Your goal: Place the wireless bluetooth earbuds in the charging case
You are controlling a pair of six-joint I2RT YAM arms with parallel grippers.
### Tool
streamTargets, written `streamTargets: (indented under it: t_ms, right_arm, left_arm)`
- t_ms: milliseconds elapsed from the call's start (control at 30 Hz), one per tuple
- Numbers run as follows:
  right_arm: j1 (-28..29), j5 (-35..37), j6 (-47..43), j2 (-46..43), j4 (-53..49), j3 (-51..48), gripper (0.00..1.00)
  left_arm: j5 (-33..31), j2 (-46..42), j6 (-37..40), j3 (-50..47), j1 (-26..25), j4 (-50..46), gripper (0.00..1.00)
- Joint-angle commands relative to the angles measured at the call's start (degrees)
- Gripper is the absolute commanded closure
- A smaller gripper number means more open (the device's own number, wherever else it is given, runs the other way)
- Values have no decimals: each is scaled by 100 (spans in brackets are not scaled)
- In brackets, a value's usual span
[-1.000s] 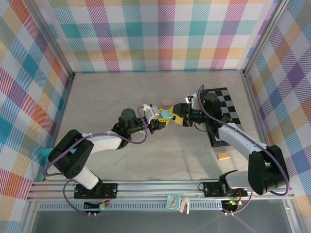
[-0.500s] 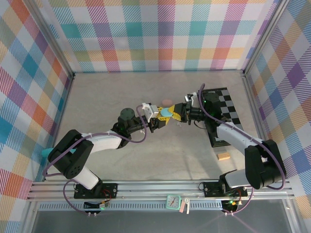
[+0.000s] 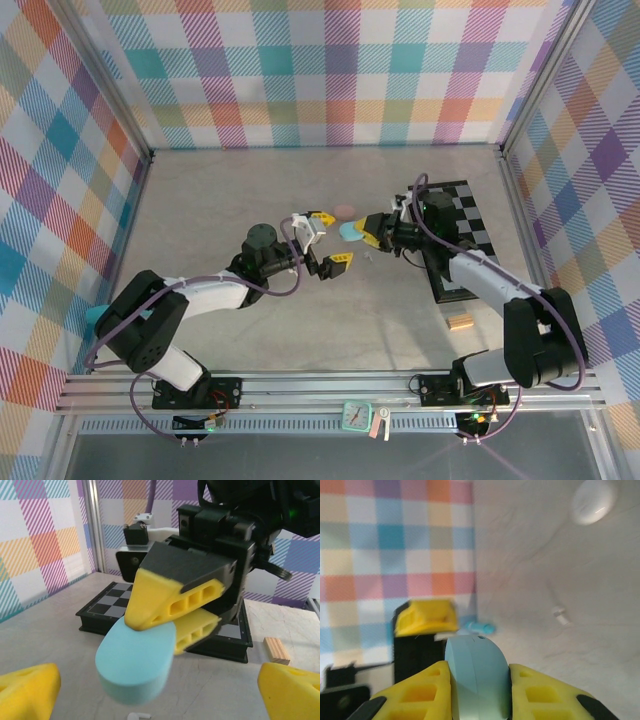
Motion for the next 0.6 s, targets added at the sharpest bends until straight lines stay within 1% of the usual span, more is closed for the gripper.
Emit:
streamTargets:
  t_ms: [0,100,267,400,567]
  right_arm:
    - [-146,1016,-1416,241,-1239,526,84]
    - [-229,1674,-1916,676,-1541,858,84]
    - [-282,2361,-2219,1624,-1430,1294,84]
    - [-304,2638,-2385,2277,-1386,1657,84]
    - [-356,2875,-2474,2817,-1396,1903,82]
  left_arm:
    - [-231,-253,111,-215,30,-274,0]
    - [-390,-380,120,-375,52,-488,0]
    - [-653,-547,189,-500,91,-799,0]
    - [-885,-607,190,-513,152,-995,0]
    - [-1247,-601,151,-381,238,-1420,0]
